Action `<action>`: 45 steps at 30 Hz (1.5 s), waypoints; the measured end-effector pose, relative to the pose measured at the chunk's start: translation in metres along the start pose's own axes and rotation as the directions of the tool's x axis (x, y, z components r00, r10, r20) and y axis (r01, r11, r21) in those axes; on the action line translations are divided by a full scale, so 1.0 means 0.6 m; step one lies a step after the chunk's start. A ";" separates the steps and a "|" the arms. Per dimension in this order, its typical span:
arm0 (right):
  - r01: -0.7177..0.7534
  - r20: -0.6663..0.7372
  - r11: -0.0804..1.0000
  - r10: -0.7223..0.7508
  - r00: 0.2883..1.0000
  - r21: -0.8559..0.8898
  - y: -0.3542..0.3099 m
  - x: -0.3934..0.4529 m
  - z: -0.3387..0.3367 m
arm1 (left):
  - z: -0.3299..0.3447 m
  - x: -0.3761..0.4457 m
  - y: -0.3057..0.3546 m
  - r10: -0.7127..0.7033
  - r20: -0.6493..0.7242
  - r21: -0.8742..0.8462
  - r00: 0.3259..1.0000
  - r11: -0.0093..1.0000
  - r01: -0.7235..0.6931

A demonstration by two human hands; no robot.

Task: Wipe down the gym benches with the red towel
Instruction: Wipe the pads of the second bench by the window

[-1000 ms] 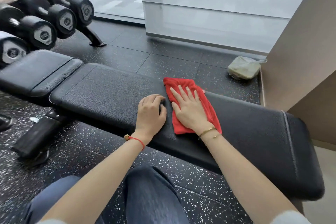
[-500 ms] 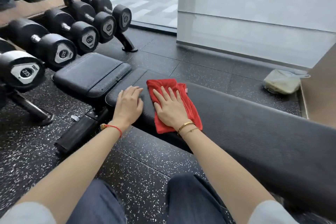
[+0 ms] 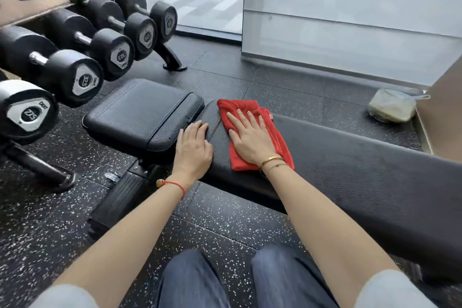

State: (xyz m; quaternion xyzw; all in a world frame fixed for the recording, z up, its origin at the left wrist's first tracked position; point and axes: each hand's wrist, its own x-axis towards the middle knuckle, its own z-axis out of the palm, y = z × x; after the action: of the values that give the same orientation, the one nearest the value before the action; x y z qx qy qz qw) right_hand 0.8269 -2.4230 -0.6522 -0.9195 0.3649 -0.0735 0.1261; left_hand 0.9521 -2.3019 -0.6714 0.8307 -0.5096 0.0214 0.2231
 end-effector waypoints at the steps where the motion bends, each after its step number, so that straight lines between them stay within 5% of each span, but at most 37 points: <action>1: 0.001 0.006 1.000 -0.001 1.000 -0.001 -0.001 0.000 -0.001 | 0.001 0.000 -0.002 0.005 -0.012 -0.008 1.000 1.000 -0.005; 11: 0.244 0.015 0.970 -0.244 0.970 -0.018 0.008 -0.098 0.001 | 0.007 -0.001 -0.004 0.009 -0.040 0.003 0.999 1.000 -0.009; 18: 0.124 0.043 0.992 -0.123 0.991 -0.016 0.028 0.022 -0.016 | 0.008 -0.005 -0.005 0.015 -0.027 0.023 1.000 1.000 -0.014; 27: 0.289 0.050 0.956 -0.287 0.957 -0.041 0.024 -0.001 -0.006 | 0.006 -0.008 -0.001 0.015 -0.096 -0.069 0.995 0.997 -0.022; 34: 0.251 0.033 0.968 -0.250 0.968 -0.018 0.020 0.018 -0.007 | -0.036 -0.007 -0.019 -0.064 -0.165 -0.206 0.984 0.978 0.029; 39: 0.226 0.069 0.974 -0.223 0.972 -0.029 -0.057 0.107 0.007 | -0.106 0.011 -0.112 -0.052 -0.082 0.001 0.995 0.999 0.052; 45: 0.414 0.099 0.910 -0.411 0.906 -0.020 -0.120 0.076 0.036 | -0.128 0.018 -0.200 -0.092 -0.005 0.114 0.996 0.989 0.092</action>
State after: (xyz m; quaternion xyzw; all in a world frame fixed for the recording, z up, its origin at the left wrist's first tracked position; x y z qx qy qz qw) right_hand 0.9120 -2.4001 -0.6503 -0.9806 0.1576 -0.0486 0.1059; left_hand 1.0749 -2.2349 -0.6416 0.8646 -0.4690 0.0400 0.1757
